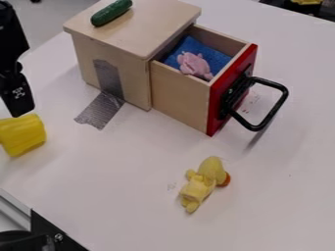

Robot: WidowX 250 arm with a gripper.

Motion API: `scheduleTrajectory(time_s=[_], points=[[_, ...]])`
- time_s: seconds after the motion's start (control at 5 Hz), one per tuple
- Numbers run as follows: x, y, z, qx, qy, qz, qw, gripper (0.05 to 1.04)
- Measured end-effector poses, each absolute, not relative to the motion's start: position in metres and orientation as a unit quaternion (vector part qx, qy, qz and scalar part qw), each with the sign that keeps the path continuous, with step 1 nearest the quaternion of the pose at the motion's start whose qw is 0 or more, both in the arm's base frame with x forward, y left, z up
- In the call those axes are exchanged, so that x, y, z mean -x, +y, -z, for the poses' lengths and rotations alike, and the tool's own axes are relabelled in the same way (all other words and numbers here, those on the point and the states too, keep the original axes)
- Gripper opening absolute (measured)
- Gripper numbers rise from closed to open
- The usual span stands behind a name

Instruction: Move the pickle to the right side of the pepper

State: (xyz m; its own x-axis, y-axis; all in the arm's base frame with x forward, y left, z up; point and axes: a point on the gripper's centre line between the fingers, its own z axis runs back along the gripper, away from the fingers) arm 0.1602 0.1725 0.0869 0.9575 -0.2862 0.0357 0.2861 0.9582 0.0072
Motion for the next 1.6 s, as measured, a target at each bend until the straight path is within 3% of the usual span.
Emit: scheduleTrajectory(time_s=[0.4,1.0,1.2,1.6], points=[[-0.167,0.147,-0.079,0.019,-0.022,0.164,0.986,1.001],[-0.221,0.082,-0.096,0.022,-0.086,0.249,0.964,1.001],[-0.248,0.088,-0.120,0.001,-0.106,0.231,0.967,1.001],[-0.311,0.124,-0.145,0.004,-0.111,0.173,0.979,1.001]])
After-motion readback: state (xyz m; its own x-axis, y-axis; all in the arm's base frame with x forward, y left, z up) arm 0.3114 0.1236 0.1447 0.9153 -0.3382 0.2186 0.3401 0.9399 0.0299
